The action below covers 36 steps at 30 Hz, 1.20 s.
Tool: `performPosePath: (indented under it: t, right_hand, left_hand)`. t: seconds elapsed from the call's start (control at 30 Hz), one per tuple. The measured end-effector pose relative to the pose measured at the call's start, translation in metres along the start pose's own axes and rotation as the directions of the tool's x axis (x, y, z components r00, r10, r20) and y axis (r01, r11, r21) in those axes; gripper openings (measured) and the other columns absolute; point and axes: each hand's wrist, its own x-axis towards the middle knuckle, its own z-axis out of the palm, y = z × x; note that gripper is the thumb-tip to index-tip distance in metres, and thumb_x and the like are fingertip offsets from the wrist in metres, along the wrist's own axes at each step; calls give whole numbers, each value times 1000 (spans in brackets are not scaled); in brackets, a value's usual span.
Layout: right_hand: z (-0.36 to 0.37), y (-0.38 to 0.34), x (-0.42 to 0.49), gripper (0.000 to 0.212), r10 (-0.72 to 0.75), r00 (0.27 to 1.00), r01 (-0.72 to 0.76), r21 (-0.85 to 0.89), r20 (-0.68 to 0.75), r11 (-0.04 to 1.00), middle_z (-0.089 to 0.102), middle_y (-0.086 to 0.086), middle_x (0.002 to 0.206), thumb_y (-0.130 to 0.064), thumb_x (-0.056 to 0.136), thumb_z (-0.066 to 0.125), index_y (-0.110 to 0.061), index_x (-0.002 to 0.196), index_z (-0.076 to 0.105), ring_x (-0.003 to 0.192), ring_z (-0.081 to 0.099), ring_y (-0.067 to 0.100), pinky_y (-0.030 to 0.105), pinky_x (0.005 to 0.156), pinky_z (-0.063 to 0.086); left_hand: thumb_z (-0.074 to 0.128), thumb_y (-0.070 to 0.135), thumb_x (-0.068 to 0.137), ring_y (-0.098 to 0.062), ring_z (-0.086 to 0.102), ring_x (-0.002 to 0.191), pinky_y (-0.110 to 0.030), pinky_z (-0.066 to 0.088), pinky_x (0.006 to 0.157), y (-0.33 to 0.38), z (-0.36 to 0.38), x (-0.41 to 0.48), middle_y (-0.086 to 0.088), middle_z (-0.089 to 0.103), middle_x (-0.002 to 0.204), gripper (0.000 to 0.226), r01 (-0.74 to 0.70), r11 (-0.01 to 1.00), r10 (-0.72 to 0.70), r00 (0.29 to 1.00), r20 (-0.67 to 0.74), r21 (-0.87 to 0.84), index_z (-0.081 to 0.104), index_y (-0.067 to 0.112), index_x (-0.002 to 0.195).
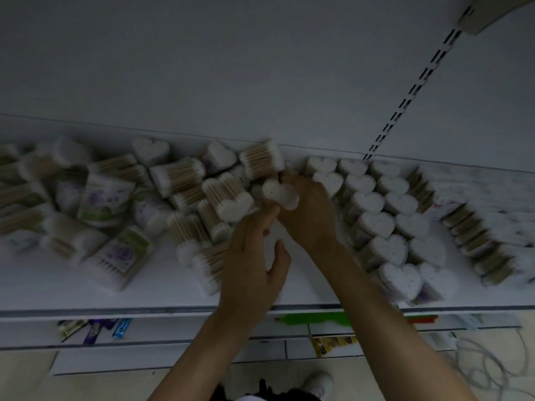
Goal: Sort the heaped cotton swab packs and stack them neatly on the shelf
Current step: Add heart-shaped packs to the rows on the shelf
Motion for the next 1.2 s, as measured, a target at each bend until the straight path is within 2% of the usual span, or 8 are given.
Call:
performPosePath:
  t: [0.1,0.2,0.3,0.4,0.53,0.67,0.8,1.2]
  right_hand:
    - [-29,-4,-28,58,73,970,-45,123,-231,991,65,1,111,-55,75,59,-16,116,65,99,57,14,25,83,47]
    - [-50,-5,-57,58,81,972,-58,111,-221,992,58,-3,110,-55,78,54,-14,118,65,93,50,1,3,77,37]
    - [-46,10,-74,47,67,988,-88,-151,-136,985,60,12,125,-32,87,55,-8,128,58,111,56,22,19,91,40]
    - [-36,20,-89,34,-47,982,-16,-329,-183,944,65,20,112,-7,82,52,1,112,65,101,63,36,35,87,49]
    - [-21,23,-98,40,-60,988,-2,-399,-142,917,63,23,119,-12,84,40,1,107,69,115,59,38,46,92,51]
    - [-18,34,-86,38,-30,989,-31,-407,-143,913,60,23,125,-9,82,42,3,103,70,118,56,38,48,92,50]
    - [-16,40,-72,43,17,996,-49,-367,-92,929,54,23,133,2,71,57,2,113,67,124,51,39,47,102,39]
    - [-22,40,-59,28,-39,988,-8,-305,-148,952,60,28,120,-1,73,50,5,92,70,113,58,44,59,89,48]
  left_hand:
    - [45,24,93,-15,29,139,-20,22,115,3,20,-11,-1,29,151,63,104,994,-101,990,94,-24,17,18,149]
    - [50,32,93,-15,24,141,-14,14,115,2,46,-13,-7,28,152,72,162,986,-153,968,200,-28,15,7,151]
    - [61,14,89,-17,46,124,-28,32,112,-13,68,-7,-7,51,135,58,173,984,-176,951,255,35,39,3,141]
    - [55,28,93,-17,56,114,-43,32,112,-22,81,-2,-1,58,124,41,191,972,-227,913,340,136,48,13,131]
    - [61,13,88,-19,58,108,-37,50,92,-26,90,11,-5,61,120,45,257,964,-265,894,360,72,46,14,130]
    - [37,42,94,-1,31,130,-11,20,113,-41,98,12,-6,43,145,66,68,990,-117,895,430,127,34,1,146]
    - [54,25,95,-13,24,137,-2,2,108,-45,96,9,-15,31,152,66,110,983,-162,893,419,145,25,-2,148]
    - [35,47,89,-22,47,131,-29,41,103,-52,102,9,-11,38,151,73,12,979,-101,898,428,206,32,4,148]
